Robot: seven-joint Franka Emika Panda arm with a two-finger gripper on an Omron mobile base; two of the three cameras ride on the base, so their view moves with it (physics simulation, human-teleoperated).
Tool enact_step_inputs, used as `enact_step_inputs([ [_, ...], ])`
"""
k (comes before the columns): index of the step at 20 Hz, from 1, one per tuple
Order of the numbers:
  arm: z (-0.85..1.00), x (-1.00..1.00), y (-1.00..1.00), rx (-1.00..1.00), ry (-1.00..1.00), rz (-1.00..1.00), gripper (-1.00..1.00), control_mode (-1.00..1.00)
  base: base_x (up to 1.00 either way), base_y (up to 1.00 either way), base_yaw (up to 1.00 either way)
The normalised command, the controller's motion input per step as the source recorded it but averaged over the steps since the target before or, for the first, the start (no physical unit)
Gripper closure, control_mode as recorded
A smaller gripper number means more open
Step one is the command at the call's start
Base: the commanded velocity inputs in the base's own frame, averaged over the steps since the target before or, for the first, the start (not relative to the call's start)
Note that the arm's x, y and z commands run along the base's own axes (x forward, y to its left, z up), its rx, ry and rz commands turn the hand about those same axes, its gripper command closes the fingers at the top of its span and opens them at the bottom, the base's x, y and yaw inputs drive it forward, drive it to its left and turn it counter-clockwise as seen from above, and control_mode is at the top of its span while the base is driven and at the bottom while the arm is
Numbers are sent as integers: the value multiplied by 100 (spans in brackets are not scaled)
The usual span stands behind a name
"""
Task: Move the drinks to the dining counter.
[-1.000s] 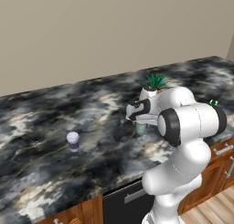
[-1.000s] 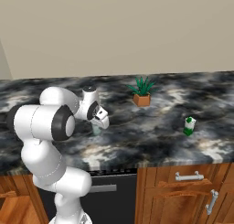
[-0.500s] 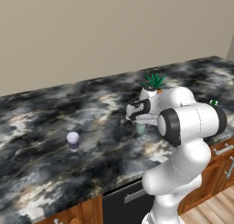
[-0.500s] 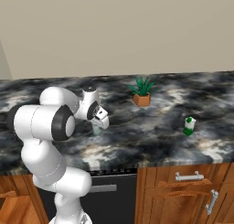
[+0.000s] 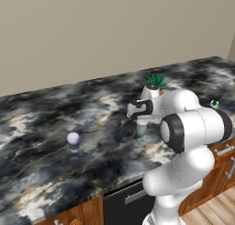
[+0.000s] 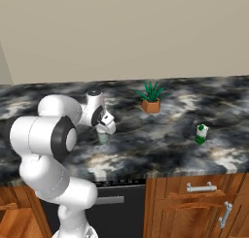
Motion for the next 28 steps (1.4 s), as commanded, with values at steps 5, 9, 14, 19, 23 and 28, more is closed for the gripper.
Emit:
enact_step_inputs([
  [5,26,-6,0,0,-6,0,-100,-100,0,0,0],
  [9,40,-17,0,1,-5,0,-100,-100,0,0,0],
  [14,56,-66,0,5,-10,4,-100,-100,0,0,0],
  [19,98,-89,-4,0,-12,15,-100,-100,0,0,0],
  [23,99,-99,-11,0,0,17,-100,-100,0,0,0],
  [28,94,-92,-19,0,9,16,-100,-100,0,0,0],
])
